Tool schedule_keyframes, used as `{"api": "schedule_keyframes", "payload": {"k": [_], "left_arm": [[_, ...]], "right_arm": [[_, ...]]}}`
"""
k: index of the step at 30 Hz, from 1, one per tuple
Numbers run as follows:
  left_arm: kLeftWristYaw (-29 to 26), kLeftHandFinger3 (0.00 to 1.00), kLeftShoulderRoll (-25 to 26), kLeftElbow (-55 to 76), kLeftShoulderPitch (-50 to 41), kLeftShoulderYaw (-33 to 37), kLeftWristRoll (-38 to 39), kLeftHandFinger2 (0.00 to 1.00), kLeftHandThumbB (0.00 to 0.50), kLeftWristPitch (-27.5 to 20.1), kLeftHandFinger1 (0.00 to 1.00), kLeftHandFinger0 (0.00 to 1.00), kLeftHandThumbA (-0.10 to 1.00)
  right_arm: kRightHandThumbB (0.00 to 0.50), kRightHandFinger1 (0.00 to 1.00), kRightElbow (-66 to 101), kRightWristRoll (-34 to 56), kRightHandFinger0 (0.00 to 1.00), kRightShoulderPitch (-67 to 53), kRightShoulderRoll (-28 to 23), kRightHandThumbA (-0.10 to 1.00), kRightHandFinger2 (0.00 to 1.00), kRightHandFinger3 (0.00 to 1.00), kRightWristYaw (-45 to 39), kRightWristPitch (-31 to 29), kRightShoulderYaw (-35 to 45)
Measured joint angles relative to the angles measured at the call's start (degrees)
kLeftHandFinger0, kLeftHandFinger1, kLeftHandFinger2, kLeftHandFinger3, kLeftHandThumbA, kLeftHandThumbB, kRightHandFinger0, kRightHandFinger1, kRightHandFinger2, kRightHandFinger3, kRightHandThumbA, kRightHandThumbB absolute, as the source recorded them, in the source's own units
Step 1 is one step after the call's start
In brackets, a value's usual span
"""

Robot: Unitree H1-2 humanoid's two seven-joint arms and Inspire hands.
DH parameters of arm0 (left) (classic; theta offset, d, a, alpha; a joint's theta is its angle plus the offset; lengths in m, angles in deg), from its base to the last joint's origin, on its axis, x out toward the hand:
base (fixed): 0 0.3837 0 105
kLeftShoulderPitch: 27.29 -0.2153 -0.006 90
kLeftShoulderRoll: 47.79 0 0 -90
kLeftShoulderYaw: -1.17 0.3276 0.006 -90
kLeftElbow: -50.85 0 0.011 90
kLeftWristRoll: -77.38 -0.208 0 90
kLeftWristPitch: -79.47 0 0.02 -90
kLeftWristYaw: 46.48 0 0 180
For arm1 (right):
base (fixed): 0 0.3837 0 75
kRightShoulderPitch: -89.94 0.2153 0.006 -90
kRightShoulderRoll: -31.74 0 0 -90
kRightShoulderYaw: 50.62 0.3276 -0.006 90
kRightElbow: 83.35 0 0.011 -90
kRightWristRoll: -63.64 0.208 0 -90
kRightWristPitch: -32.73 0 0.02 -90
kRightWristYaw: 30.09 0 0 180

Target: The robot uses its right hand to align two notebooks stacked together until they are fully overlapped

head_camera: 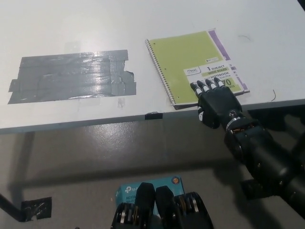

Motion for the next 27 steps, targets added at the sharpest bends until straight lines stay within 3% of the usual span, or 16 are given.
{"api": "schedule_keyframes", "payload": {"k": [6,8,9,10,12,17,20,23,24,27], "left_arm": [[0.02,1.00,0.00,0.00,-0.30,-0.07,-0.13,0.80,0.500,-0.14,0.69,0.58,1.00],[0.03,1.00,0.00,0.00,-0.40,-0.10,-0.15,0.80,0.500,-0.18,0.67,0.53,1.00],[0.03,1.00,-0.01,0.00,-0.43,-0.16,-0.15,0.81,0.500,-0.17,0.70,0.56,1.00],[0.03,1.00,-0.01,0.00,-0.44,-0.20,-0.15,0.81,0.500,-0.18,0.65,0.49,1.00],[0.03,1.00,-0.03,0.00,-0.47,-0.26,-0.16,0.81,0.500,-0.18,0.74,0.65,1.00],[0.05,1.00,-0.03,-0.03,-0.74,-0.28,-0.13,0.83,0.500,-0.22,0.75,0.62,1.00],[0.06,1.00,-0.03,-0.02,-1.04,-0.28,-0.13,0.83,0.500,-0.27,0.79,0.73,1.00],[0.07,1.00,-0.03,-0.02,-1.42,-0.27,-0.15,0.79,0.500,-0.29,0.73,0.65,1.00],[0.07,1.00,-0.03,-0.02,-1.52,-0.27,-0.20,0.80,0.500,-0.31,0.76,0.69,1.00],[0.07,1.00,-0.03,0.00,-1.72,-0.32,-0.18,0.81,0.500,-0.31,0.77,0.71,1.00]], "right_arm": [[0.418,1.00,0.24,-0.24,1.00,-0.48,-0.06,1.00,1.00,1.00,0.00,0.13,0.74],[0.426,1.00,0.33,-0.33,1.00,-0.57,-0.14,1.00,1.00,1.00,0.00,0.16,0.74],[0.424,1.00,0.41,-0.38,1.00,-0.63,-0.22,1.00,1.00,1.00,0.00,0.17,0.81],[0.428,1.00,0.42,-0.37,1.00,-0.70,-0.25,1.00,1.00,1.00,0.00,0.17,0.94],[0.422,1.00,0.42,-0.38,1.00,-0.81,-0.27,1.00,1.00,1.00,0.00,0.17,1.13],[0.433,1.00,1.05,-0.45,1.00,-1.60,-0.41,1.00,1.00,1.00,0.00,0.27,2.05],[0.423,1.00,1.37,-0.61,1.00,-1.99,-0.49,1.00,1.00,1.00,0.00,0.63,2.34],[0.427,1.00,1.82,-0.92,1.00,-2.58,-0.49,1.00,1.00,1.00,0.00,1.08,2.78],[0.420,1.00,1.87,-1.08,1.00,-2.69,-0.49,1.00,1.00,1.00,0.00,1.14,2.87],[0.419,1.00,2.06,-1.41,1.00,-3.07,-0.49,1.00,1.00,1.00,0.00,1.29,3.19]]}}
